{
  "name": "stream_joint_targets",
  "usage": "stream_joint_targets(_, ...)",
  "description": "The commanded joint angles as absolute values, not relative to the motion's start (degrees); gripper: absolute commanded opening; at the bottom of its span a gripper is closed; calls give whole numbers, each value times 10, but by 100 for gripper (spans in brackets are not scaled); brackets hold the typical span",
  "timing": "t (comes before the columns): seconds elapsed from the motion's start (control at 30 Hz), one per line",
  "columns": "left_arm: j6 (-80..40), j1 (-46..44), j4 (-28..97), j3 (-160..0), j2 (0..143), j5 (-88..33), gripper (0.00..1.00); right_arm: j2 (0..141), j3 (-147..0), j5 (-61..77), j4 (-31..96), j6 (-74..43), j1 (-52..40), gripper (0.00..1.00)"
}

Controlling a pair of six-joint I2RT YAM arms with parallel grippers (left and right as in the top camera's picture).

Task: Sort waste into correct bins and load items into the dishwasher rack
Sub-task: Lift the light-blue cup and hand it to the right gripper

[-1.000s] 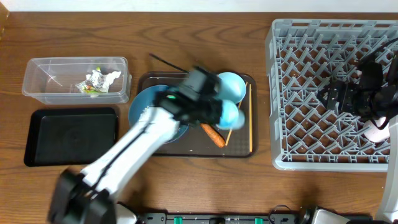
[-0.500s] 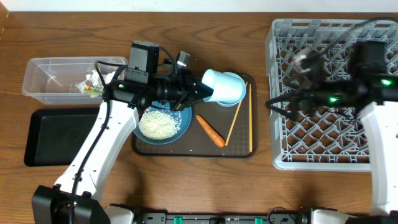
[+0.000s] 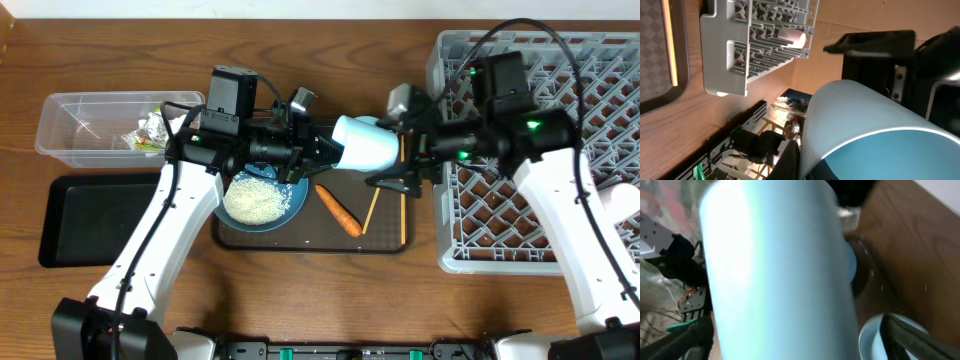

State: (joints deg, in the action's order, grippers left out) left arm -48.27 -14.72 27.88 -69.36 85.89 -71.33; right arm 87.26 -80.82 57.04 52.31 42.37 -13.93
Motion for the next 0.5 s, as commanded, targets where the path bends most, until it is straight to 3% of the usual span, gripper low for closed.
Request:
stream_joint_targets(0.0,-488,-146,278,-701,860,-731,6,873,-804,585,510,434,-165,92)
stream_joint_targets(0.2,-488,-146,277,-701,860,-731,6,873,-804,585,507,433,-171,64)
stream_joint_targets(0.37,-488,-146,277,-701,860,-727,6,873,-804,568,507,423,-168,33)
stream_joint_targets(0.47,-487,-146,277,-701,860,-720,7,873,-804,568,505,399,-159,31)
